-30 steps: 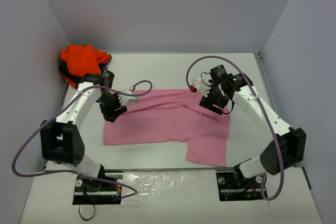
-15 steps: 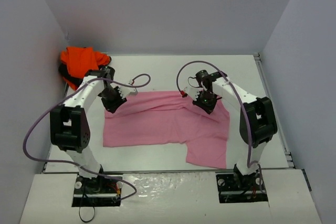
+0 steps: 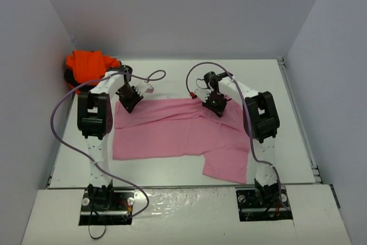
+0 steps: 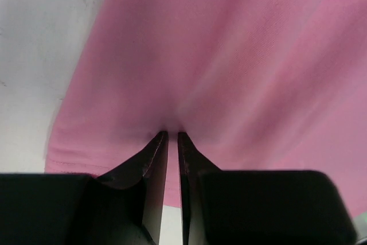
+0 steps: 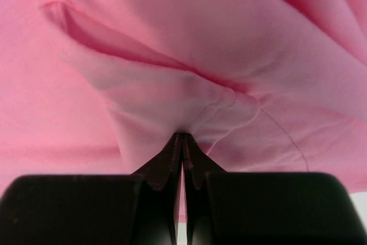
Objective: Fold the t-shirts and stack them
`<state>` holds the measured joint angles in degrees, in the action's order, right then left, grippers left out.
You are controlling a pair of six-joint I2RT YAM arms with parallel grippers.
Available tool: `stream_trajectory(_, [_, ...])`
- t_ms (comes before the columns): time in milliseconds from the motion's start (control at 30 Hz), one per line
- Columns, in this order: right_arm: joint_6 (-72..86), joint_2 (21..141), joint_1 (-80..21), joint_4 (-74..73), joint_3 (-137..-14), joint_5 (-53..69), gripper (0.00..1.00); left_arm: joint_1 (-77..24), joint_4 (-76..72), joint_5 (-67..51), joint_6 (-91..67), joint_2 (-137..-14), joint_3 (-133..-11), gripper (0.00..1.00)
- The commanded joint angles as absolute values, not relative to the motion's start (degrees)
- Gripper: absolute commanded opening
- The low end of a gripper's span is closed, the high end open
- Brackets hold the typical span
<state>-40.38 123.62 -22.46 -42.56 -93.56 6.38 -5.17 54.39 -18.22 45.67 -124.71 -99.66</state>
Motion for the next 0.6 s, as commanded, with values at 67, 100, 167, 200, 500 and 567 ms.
stream_trajectory(67, [-38.49,130.64,-20.65,-43.45,-102.97,2.18,0.0,-4.97,58.06,-14.28,43.34,-130.62,-110.25,0.1])
stream_trajectory(100, [-37.55,132.41,-20.18,-43.48,-105.2,1.45,0.0,-4.94,57.87,-13.84,42.65,-131.82,-111.7,0.1])
stream_trajectory(167, [-35.84,135.51,-19.26,-43.32,-109.17,-0.53,0.0,-4.97,58.41,-12.97,41.54,-134.07,-114.64,0.1])
stream_trajectory(200, [-35.03,136.96,-18.8,-43.18,-111.05,-1.66,0.0,-5.0,58.89,-12.55,41.04,-135.17,-116.12,0.1])
stream_trajectory(500, [-31.77,144.39,-17.93,-41.6,-121.48,-5.74,0.0,-5.64,59.85,-11.49,38.42,-141.3,-127.12,0.1])
stream_trajectory(567, [-32.19,144.78,-18.04,-41.34,-122.07,-5.08,0.0,-5.77,60.66,-11.25,37.8,-143.0,-130.42,0.11])
